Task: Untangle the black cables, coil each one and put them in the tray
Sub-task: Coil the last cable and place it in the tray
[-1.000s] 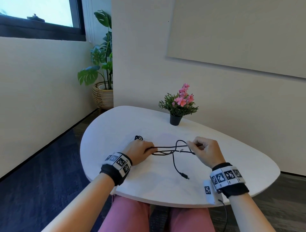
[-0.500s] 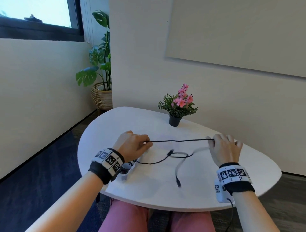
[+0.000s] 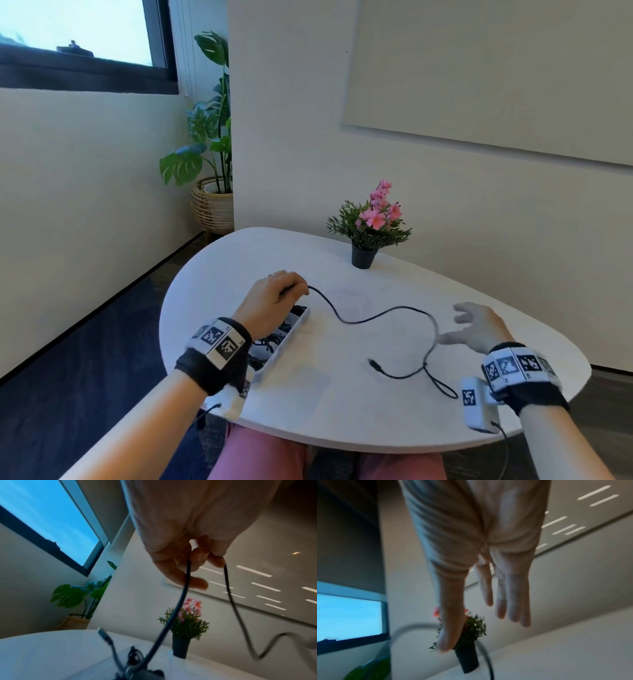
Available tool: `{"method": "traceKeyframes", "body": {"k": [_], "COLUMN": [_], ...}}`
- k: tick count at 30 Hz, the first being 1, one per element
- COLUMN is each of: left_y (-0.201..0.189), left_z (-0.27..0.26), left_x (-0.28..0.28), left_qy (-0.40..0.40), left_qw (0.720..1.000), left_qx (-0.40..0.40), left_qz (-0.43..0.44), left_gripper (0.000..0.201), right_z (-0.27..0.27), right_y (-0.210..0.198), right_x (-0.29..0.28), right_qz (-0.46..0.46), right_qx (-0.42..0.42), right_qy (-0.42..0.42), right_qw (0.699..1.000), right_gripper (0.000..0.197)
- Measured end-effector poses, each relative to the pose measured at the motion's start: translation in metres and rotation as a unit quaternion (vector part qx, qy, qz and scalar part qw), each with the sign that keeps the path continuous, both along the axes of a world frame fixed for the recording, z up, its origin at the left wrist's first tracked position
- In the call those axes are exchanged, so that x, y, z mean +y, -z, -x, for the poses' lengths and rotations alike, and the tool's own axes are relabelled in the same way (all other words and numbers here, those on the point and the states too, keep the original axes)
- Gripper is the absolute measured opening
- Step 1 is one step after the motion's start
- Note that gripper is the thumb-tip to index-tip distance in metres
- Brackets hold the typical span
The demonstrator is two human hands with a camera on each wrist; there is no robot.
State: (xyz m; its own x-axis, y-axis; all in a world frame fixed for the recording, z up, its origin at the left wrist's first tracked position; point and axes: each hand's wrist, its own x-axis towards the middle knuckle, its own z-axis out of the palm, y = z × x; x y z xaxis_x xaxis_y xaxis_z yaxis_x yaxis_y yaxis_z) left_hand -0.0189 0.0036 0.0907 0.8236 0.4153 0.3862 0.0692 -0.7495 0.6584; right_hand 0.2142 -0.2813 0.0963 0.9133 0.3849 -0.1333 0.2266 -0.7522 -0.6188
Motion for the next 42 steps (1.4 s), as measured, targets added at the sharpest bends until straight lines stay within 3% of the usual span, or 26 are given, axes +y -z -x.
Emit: {"method": "traceKeyframes", "body": {"k": [2, 5, 9, 13, 16, 21, 23, 25, 28, 30, 35, 39, 42], "left_y": [-0.007, -0.017, -0.027, -0.032, -0.021, 0.008, 0.011, 0.005, -0.010, -0.019, -0.027, -0.034, -0.041], "left_z": [-0.007, -0.013, -0.017, -0.009, -0.001, 0.010, 0.012, 0.013, 0.009, 0.005, -0.005, -0.006, -0.002], "left_x": [-0.010, -0.026, -0.038, -0.036, -0.025, -0.011, -0.012, -0.018, -0.027, -0.033, -0.050, -0.047, -0.038], "left_qy": [0.006, 0.020, 0.039, 0.031, 0.047, 0.032, 0.033, 0.061, 0.115, 0.137, 0.152, 0.168, 0.156], "left_qw": [0.999, 0.994, 0.989, 0.995, 0.999, 0.997, 0.995, 0.978, 0.887, 0.838, 0.797, 0.734, 0.728], "left_qx": [-0.025, -0.071, -0.124, -0.099, -0.003, 0.060, 0.039, -0.032, -0.151, -0.186, -0.202, -0.241, -0.247], "left_qz": [-0.035, -0.078, -0.067, 0.005, -0.002, 0.022, 0.089, 0.195, 0.420, 0.495, 0.549, 0.612, 0.621], "left_gripper": [0.017, 0.014, 0.011, 0.011, 0.017, 0.024, 0.028, 0.030, 0.026, 0.026, 0.031, 0.031, 0.033], "right_z": [0.018, 0.066, 0.113, 0.120, 0.112, 0.071, 0.057, 0.054, 0.063, 0.074, 0.103, 0.111, 0.112], "right_y": [-0.012, -0.027, -0.022, -0.017, -0.028, -0.043, -0.037, -0.028, -0.015, -0.006, 0.010, 0.013, 0.015], "right_x": [0.017, 0.053, 0.093, 0.102, 0.093, 0.066, 0.059, 0.056, 0.056, 0.061, 0.080, 0.086, 0.082], "right_qz": [-0.015, -0.155, -0.188, -0.269, -0.398, -0.483, -0.472, -0.454, -0.407, -0.358, -0.220, -0.082, -0.005], "right_qx": [-0.047, -0.072, -0.073, -0.065, -0.046, -0.101, -0.127, -0.131, -0.103, -0.080, -0.058, -0.052, -0.050], "right_qy": [-0.098, -0.227, -0.306, -0.257, -0.157, -0.004, 0.013, 0.002, -0.052, -0.108, -0.221, -0.282, -0.324], "right_qw": [0.994, 0.959, 0.931, 0.926, 0.903, 0.870, 0.872, 0.881, 0.906, 0.924, 0.948, 0.954, 0.945], "right_gripper": [0.075, 0.037, 0.027, 0.024, 0.026, 0.028, 0.028, 0.027, 0.023, 0.021, 0.022, 0.024, 0.022]}}
